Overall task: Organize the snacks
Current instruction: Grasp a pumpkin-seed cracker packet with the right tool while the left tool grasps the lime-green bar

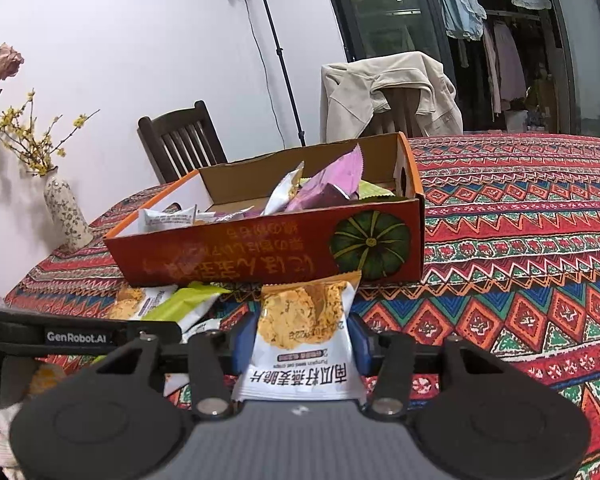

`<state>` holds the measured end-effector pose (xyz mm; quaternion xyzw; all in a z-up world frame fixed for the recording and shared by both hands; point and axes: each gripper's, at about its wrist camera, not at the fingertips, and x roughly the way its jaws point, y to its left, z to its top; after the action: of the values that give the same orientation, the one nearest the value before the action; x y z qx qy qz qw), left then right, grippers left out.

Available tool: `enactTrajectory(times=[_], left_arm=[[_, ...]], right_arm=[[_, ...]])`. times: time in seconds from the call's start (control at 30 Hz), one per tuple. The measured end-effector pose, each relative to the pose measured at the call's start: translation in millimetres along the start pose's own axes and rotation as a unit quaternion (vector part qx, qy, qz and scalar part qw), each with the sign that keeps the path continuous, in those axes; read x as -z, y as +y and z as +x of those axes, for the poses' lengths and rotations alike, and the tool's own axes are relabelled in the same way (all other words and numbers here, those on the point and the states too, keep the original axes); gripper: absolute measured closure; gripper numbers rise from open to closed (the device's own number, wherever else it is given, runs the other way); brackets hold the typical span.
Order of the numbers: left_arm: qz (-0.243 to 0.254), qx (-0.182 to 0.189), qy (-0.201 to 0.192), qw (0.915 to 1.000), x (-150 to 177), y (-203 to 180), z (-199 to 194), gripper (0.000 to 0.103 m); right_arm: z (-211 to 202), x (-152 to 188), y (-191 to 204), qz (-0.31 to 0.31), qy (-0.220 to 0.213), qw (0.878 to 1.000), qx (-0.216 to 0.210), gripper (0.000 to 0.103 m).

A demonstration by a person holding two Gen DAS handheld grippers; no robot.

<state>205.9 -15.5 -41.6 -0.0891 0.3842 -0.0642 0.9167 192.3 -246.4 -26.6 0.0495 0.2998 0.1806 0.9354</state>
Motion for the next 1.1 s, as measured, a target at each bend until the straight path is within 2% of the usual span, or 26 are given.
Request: enactTrajectory(times=[0.17,0.23,0.3,0.47,0.63,1.1], left_arm=[[-0.018,0.004,0.002,0.9998,3.1,3.4,-4.6,0.063],[-0.016,0.000,0.001,0.9999,5.4,1.7,-5.9,0.063],[-0.014,-0.007,-0.002,0.9999,7.8,0.0,-7.0,0.057],[-0.008,-0.011,-0.013,0.9998,11.8,-2.4,-7.3,0.057],[-0.006,-0.013,-0.021,0.9997,14.2,-4.0,-8.8,0.064],[-0.009,-0.022,-0.060,0.9979,21.7,-1.4,-31.0,0.069]], right_arm=[[0.2,0.2,0.3,0.000,0.000,1.000,0.000,0.054],[0.1,0.3,0.5,-0.001,0.001,1.000,0.000,0.054],[0.3,1.4,0.6,-0.002,0.002,1.000,0.000,0.054],[1.6,2.6,2.7,-0.007,0.005,1.000,0.001,0.054],[1.1,3.5,3.8,-0.012,0.002,1.000,0.002,0.054],[-6.3,4.7,11.8,-0.034,-0.007,0.999,-0.008,0.054]])
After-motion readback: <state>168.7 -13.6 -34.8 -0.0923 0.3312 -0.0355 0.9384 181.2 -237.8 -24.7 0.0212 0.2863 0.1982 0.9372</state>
